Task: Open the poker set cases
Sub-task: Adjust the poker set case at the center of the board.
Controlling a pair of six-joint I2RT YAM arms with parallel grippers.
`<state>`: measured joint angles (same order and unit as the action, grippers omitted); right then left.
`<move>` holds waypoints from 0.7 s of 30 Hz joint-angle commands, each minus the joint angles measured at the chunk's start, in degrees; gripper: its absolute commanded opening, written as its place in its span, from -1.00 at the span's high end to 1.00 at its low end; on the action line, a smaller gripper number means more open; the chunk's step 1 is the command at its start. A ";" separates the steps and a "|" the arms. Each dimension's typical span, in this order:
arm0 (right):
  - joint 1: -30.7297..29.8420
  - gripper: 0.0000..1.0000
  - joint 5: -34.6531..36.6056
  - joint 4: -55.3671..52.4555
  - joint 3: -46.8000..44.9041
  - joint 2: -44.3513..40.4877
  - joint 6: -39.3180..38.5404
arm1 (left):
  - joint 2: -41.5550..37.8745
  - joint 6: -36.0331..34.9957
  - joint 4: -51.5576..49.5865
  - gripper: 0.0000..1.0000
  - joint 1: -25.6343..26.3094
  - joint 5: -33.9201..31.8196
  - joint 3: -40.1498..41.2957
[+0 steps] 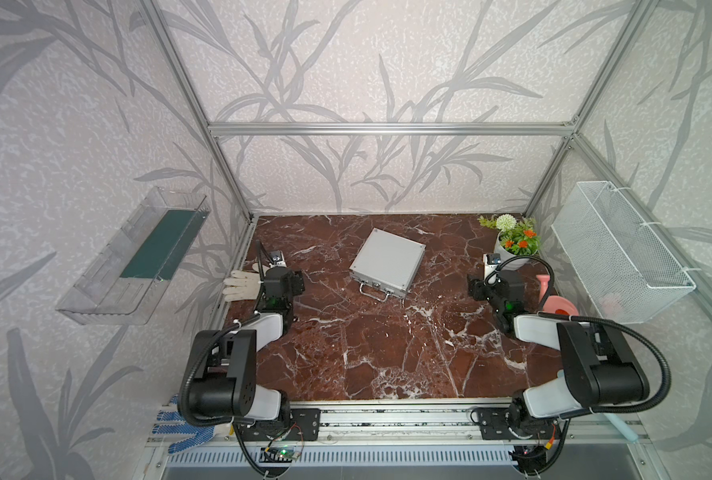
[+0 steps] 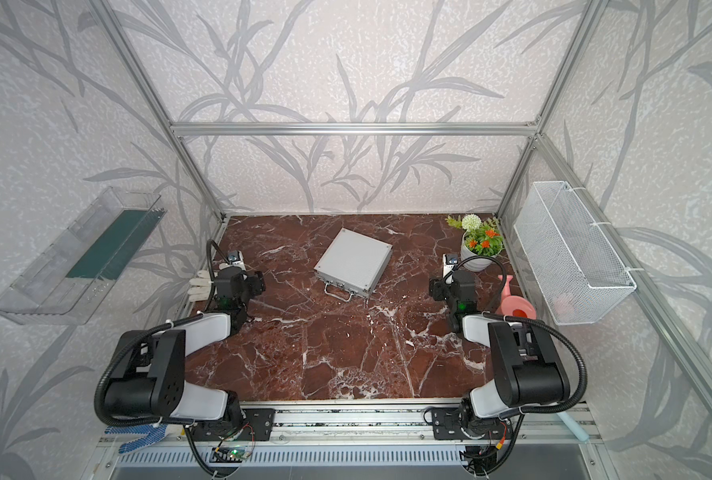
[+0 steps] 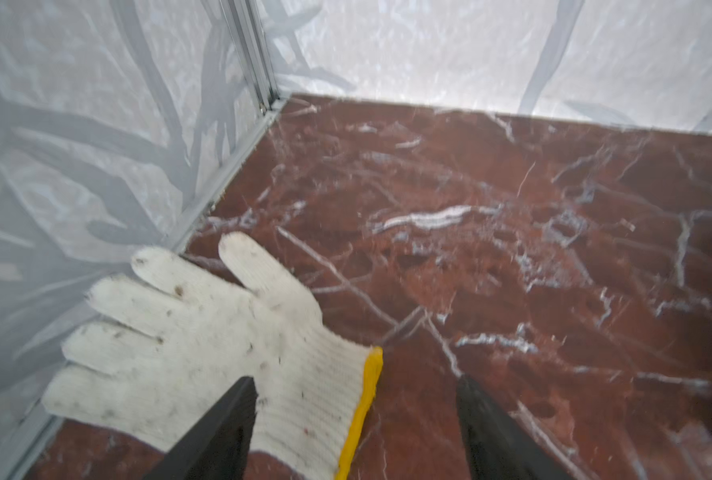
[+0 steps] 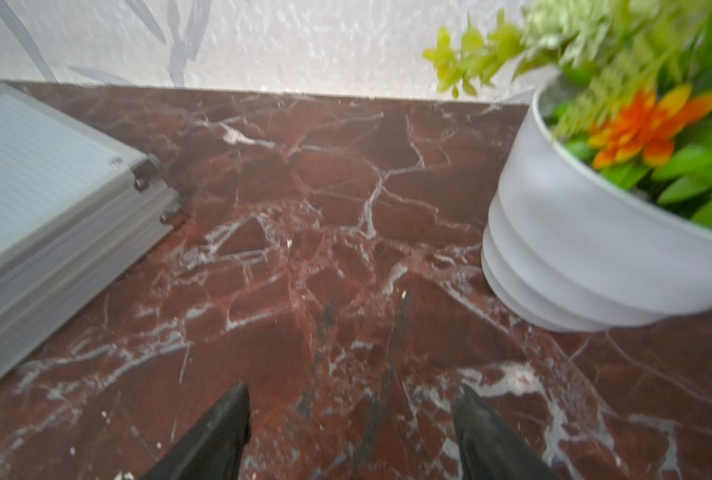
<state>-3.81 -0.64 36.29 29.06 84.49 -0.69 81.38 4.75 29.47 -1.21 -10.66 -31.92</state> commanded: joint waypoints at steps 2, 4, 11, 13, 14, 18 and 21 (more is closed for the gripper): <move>-0.32 -0.50 -0.02 -8.73 1.69 -6.25 0.38 | -3.98 0.49 -9.11 -0.50 0.82 -1.10 -2.93; -0.38 -0.49 0.43 -13.10 2.90 -8.71 2.70 | -5.79 1.38 -11.35 -0.50 0.93 1.00 -4.69; -5.43 -0.49 -1.94 -24.17 7.95 -11.19 23.85 | -3.35 4.63 -23.55 -0.50 7.58 7.89 -17.44; -6.72 -0.49 -4.39 -24.30 8.18 -9.26 31.47 | -0.90 7.10 -25.31 -0.55 8.81 13.26 -20.73; -8.13 -0.49 -4.28 -25.03 8.60 -8.26 33.92 | 0.64 8.86 -26.37 -0.57 8.80 18.28 -22.66; -15.42 -0.53 1.02 -28.20 10.90 -5.33 36.19 | 8.50 10.07 -34.50 -0.61 9.51 34.56 -32.38; -19.84 -0.55 1.14 -28.99 13.00 -3.27 36.28 | 12.49 9.16 -37.40 -0.64 10.04 36.95 -36.11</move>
<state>-20.71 -1.10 10.22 39.33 80.29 31.46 91.57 13.30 -0.08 8.47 17.10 -65.80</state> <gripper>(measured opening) 0.774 0.817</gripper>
